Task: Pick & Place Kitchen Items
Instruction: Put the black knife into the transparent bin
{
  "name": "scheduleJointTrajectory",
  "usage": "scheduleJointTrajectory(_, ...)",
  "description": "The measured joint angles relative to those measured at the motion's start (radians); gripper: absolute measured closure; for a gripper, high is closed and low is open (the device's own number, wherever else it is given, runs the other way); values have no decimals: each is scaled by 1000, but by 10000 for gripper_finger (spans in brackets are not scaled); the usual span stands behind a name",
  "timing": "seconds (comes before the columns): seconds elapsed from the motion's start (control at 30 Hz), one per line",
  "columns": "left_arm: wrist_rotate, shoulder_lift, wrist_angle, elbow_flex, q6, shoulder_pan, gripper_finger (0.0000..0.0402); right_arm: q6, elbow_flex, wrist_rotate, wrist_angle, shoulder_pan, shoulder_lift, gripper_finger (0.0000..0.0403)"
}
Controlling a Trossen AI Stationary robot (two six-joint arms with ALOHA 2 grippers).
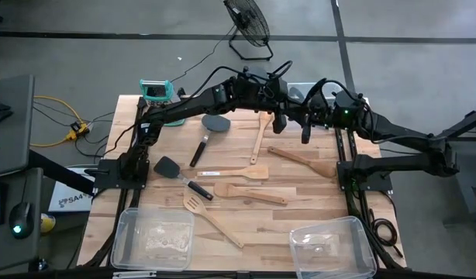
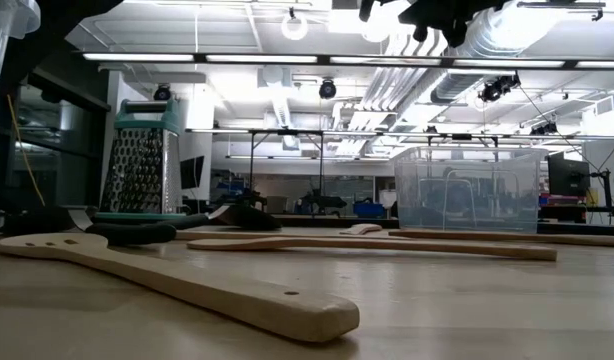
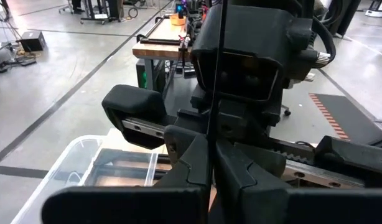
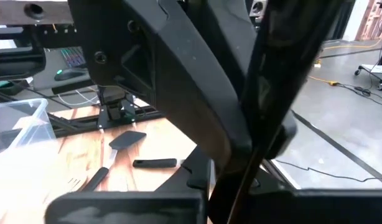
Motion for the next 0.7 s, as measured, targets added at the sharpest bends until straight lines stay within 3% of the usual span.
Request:
scheduleJointTrajectory(0.5, -3, 0, -6, 0, 4, 0, 398, 47, 0, 4, -13, 0, 0, 399)
scheduleJointTrajectory(0.7, -25, 2, -13, -1, 4, 0, 372, 50, 1, 14, -37, -1, 0, 400)
